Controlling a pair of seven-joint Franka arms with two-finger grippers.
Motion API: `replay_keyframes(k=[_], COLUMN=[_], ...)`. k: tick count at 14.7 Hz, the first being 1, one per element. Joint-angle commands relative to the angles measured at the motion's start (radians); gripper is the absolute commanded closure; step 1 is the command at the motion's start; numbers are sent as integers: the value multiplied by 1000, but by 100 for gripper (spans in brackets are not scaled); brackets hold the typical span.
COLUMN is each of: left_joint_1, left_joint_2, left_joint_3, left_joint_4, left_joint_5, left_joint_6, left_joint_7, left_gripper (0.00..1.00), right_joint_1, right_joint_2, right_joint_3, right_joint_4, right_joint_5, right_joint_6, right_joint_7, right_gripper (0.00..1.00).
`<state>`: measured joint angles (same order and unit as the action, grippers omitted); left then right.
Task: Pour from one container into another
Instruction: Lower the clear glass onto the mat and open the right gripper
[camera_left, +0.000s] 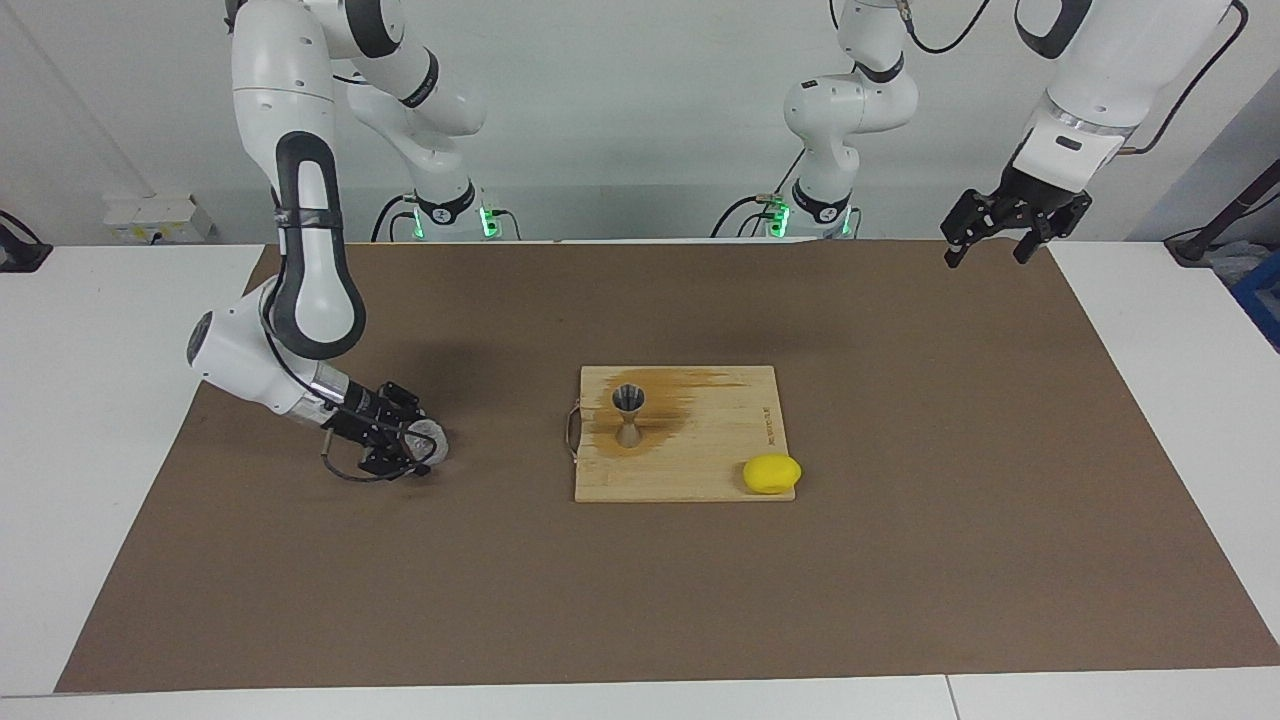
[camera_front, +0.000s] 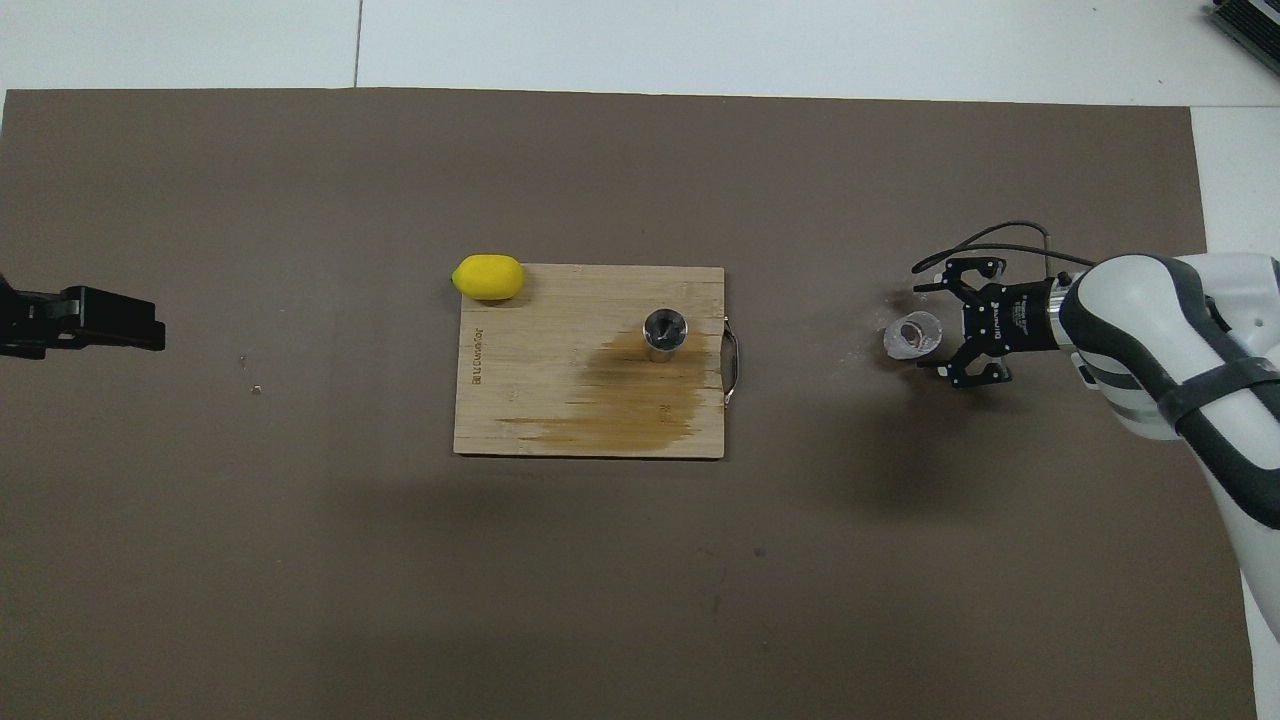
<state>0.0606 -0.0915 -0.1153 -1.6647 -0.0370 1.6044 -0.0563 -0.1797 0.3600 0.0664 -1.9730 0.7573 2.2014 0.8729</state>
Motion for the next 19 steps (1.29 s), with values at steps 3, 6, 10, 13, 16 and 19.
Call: replay_keyframes(k=[3, 6, 10, 13, 16, 19], left_joint_1=[4, -12, -5, -4, -2, -2], left_joint_2=[30, 19, 15, -10, -20, -19], left_joint_3=[-7, -7, -3, -4, -3, -3], left_joint_4=[56, 33, 42, 31, 0, -1], left_joint_5=[-12, -12, -8, -7, -7, -7], left_joint_6=[-66, -58, -87, -133, -113, -72], left_joint_7=[19, 10, 16, 21, 10, 9], left_gripper=[0, 0, 0, 0, 0, 0], right_joint_1=[-12, 8, 114, 183, 220, 221], right_joint_2=[-130, -186, -256, -299, -331, -322], right_joint_3=[7, 15, 18, 18, 16, 21], right_joint_4=[-26, -23, -23, -23, 37, 199], right_joint_5=[-267, -477, -685, -708, -714, -831], right_joint_6=[-22, -49, -169, -206, -259, -377], right_joint_7=[-12, -41, -251, -380, -446, -489], right_gripper=[0, 0, 0, 0, 0, 0])
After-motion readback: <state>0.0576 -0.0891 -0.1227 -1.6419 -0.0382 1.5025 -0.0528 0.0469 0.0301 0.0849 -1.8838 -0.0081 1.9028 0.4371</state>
